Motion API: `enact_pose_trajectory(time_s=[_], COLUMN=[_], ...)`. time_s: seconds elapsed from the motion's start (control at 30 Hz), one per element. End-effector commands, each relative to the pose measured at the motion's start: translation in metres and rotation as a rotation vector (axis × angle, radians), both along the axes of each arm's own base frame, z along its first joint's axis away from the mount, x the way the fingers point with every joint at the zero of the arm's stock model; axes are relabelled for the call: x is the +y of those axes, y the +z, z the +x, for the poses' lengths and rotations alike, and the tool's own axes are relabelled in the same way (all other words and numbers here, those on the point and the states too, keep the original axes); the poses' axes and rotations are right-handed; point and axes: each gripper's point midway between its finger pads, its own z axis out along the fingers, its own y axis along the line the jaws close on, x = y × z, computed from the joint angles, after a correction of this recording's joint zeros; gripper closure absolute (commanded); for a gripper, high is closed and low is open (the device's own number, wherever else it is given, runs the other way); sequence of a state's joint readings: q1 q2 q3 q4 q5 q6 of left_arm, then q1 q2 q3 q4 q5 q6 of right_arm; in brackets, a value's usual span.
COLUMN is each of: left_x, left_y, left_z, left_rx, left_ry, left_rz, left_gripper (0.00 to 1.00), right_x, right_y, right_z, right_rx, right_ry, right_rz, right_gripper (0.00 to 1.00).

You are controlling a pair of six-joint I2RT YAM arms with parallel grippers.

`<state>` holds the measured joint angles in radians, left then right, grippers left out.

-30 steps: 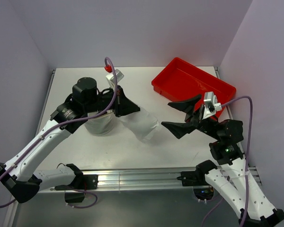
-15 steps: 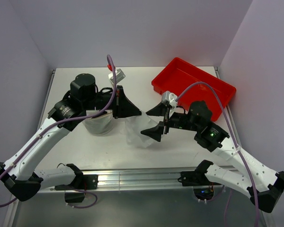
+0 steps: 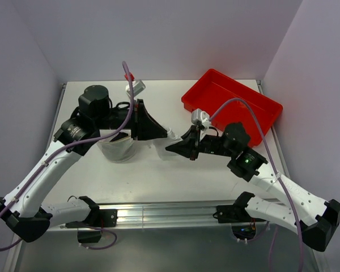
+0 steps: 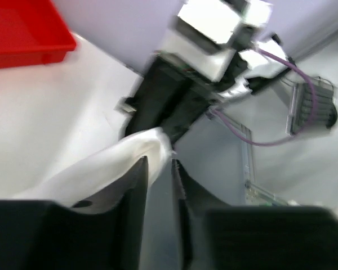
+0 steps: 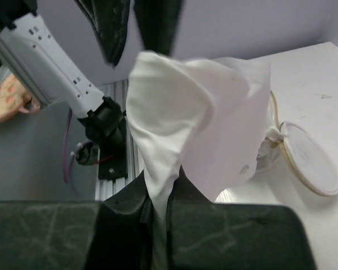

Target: Place the bra in the laundry bag and zip it closed

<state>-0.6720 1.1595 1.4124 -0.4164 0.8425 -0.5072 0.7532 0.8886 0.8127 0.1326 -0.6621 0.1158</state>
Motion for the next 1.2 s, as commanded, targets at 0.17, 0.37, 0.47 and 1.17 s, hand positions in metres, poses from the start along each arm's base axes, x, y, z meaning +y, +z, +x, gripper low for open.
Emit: enact_pose_trajectory(time_s=[0.17, 0.37, 0.47, 1.17], left_x=[0.112, 0.219, 0.268, 0.292], left_y=[-0.009, -0.063, -0.09, -0.238], left_z=[0.102, 0.138, 0.136, 0.169], left_rx=[0.004, 0.058, 0.075, 0.414], left_ry=[0.617, 1.195, 1.448, 1.611], left_rz=[0.01, 0.125, 0.2, 0.242], left_gripper=[0.21, 0.3, 0.3, 0.51], right_x=[-0.022, -0.008, 0.007, 0.134], right_y=[0.073, 0.103, 0.115, 0.047], right_z=[0.023, 0.041, 0.052, 0.14], right_rx=[-0.034, -0.042, -0.04, 0.19], right_ry=[-0.144, -0.05, -0.003, 0.419], right_rz=[0.156, 0.122, 0.105, -0.127], right_gripper=[1.0, 1.0, 1.0, 1.0])
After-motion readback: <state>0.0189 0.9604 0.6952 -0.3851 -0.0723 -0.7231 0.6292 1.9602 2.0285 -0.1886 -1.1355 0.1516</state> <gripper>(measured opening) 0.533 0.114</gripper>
